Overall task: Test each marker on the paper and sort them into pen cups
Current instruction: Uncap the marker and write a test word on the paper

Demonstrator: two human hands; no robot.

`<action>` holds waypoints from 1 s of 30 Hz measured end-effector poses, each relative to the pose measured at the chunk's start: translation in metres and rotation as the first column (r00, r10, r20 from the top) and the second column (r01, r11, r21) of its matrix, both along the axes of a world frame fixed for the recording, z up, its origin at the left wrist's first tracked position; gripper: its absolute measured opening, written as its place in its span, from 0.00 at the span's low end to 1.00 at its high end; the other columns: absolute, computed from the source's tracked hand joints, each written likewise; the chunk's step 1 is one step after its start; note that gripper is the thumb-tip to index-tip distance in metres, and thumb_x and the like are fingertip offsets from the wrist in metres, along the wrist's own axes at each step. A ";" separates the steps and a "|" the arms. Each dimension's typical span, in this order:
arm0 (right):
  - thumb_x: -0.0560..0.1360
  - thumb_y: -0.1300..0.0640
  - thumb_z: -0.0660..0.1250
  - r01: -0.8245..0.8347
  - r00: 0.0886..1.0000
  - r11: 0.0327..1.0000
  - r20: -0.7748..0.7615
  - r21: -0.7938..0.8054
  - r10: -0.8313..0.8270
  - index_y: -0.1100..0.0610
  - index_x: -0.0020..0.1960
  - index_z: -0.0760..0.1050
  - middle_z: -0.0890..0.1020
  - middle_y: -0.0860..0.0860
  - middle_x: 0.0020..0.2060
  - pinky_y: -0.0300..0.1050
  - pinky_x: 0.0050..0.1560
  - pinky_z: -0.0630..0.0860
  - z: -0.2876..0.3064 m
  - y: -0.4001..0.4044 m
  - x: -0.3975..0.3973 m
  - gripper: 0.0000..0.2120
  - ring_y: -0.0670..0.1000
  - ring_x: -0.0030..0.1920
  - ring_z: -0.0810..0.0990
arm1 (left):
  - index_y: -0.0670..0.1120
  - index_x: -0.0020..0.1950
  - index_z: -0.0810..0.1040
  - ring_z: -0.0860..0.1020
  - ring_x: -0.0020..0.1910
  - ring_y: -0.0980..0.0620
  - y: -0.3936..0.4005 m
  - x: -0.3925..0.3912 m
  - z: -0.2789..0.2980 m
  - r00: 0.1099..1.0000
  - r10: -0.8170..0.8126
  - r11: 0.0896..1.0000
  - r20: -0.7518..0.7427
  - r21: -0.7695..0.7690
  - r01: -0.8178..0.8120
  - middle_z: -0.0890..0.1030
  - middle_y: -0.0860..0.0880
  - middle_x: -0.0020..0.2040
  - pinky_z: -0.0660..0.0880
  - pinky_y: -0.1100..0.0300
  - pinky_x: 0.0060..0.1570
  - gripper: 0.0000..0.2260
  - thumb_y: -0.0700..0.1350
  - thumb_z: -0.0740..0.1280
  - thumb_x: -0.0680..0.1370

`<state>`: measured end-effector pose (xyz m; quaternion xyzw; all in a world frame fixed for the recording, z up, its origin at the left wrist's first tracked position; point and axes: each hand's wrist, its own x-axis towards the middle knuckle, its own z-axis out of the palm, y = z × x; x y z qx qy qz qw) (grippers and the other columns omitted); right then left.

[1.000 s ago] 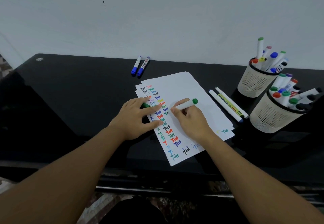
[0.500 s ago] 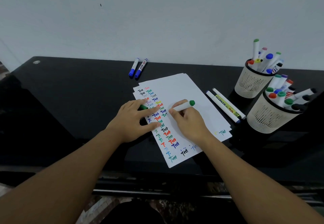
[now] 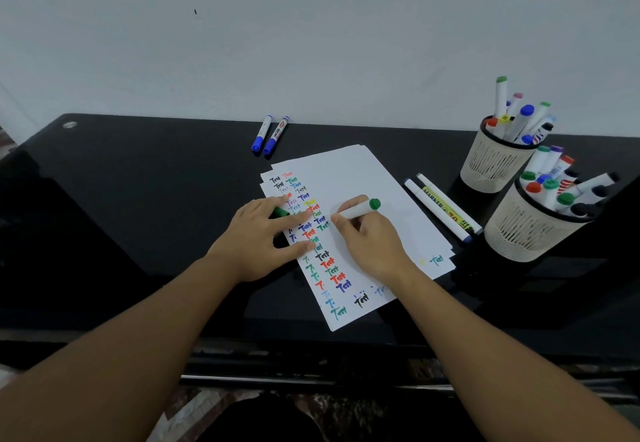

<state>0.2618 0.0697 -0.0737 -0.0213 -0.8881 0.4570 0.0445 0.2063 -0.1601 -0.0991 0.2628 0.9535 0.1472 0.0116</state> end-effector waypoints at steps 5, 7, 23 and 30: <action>0.84 0.48 0.64 0.002 1.000 1.000 -0.015 -0.028 -0.003 0.45 0.46 0.71 0.83 0.48 0.43 0.48 0.49 0.80 0.003 0.001 0.003 0.08 0.48 0.44 0.82 | 0.69 0.76 0.64 0.55 0.79 0.51 0.001 0.001 0.001 1.000 0.000 1.000 0.004 -0.006 0.000 0.60 0.54 0.80 0.55 0.44 0.78 0.35 0.80 0.49 0.72; 0.84 0.48 0.64 0.015 1.000 0.999 -0.002 -0.051 -0.015 0.47 0.46 0.73 0.83 0.48 0.43 0.49 0.50 0.80 0.002 0.001 0.002 0.08 0.48 0.44 0.82 | 0.69 0.76 0.64 0.55 0.79 0.51 0.001 0.001 0.002 1.000 0.002 1.000 -0.001 -0.010 -0.002 0.60 0.54 0.80 0.54 0.44 0.78 0.35 0.80 0.49 0.72; 0.85 0.53 0.64 0.003 0.994 0.963 -0.102 -0.270 -0.031 0.45 0.56 0.77 0.80 0.41 0.37 0.31 0.44 0.73 0.000 0.007 0.004 0.05 0.40 0.39 0.79 | 0.58 0.81 0.59 0.57 0.76 0.50 0.000 0.008 0.004 0.986 0.166 0.938 -0.024 0.313 -0.150 0.62 0.51 0.77 0.60 0.48 0.76 0.29 0.48 0.63 0.82; 0.82 0.67 0.59 -0.038 0.999 0.990 -0.007 -0.138 0.037 0.35 0.77 0.58 0.77 0.44 0.66 0.49 0.63 0.77 -0.006 0.007 0.001 0.34 0.45 0.62 0.77 | 0.52 0.69 0.78 0.68 0.58 0.52 -0.003 0.002 -0.005 0.972 0.209 0.942 -0.103 0.288 -0.172 0.73 0.54 0.58 0.72 0.50 0.61 0.15 0.45 0.64 0.83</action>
